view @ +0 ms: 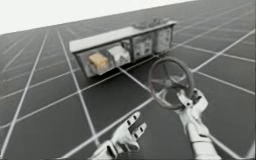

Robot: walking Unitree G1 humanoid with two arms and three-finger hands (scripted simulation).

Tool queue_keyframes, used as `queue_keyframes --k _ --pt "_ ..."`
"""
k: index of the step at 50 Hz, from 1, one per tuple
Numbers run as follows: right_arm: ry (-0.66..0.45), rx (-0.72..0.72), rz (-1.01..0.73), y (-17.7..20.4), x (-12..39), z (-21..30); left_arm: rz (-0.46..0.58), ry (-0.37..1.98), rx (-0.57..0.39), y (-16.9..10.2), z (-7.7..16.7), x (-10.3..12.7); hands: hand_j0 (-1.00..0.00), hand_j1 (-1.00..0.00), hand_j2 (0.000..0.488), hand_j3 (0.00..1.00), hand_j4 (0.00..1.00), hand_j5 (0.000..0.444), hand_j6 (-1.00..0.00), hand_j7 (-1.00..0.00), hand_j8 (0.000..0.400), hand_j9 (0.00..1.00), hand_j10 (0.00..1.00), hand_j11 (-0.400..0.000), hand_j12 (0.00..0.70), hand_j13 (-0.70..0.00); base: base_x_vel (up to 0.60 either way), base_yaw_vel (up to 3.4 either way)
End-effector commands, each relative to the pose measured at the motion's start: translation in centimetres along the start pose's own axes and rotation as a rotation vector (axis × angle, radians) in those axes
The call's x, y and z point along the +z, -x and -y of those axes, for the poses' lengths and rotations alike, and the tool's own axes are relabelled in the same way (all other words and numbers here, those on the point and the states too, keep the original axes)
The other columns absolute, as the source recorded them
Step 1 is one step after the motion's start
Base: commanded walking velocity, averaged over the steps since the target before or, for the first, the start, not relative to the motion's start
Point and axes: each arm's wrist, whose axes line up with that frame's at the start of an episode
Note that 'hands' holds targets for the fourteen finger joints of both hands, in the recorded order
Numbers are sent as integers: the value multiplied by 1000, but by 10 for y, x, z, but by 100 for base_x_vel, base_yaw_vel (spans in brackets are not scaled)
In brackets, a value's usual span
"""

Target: Pick up and drop off the object

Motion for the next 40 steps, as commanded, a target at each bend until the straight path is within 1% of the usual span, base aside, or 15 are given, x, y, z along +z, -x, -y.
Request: queue_keyframes --k 1,40 --pt "-5 36 31 6 7 -11 15 12 -6 3 -3 0 0 0 0 1000 1000 0 0 0 0 1000 1000 -400 0 -700 59 -1" --pt "-5 36 31 6 7 -11 15 12 -6 3 -3 0 0 0 0 1000 1000 0 0 0 0 1000 1000 -400 0 -700 59 -2"
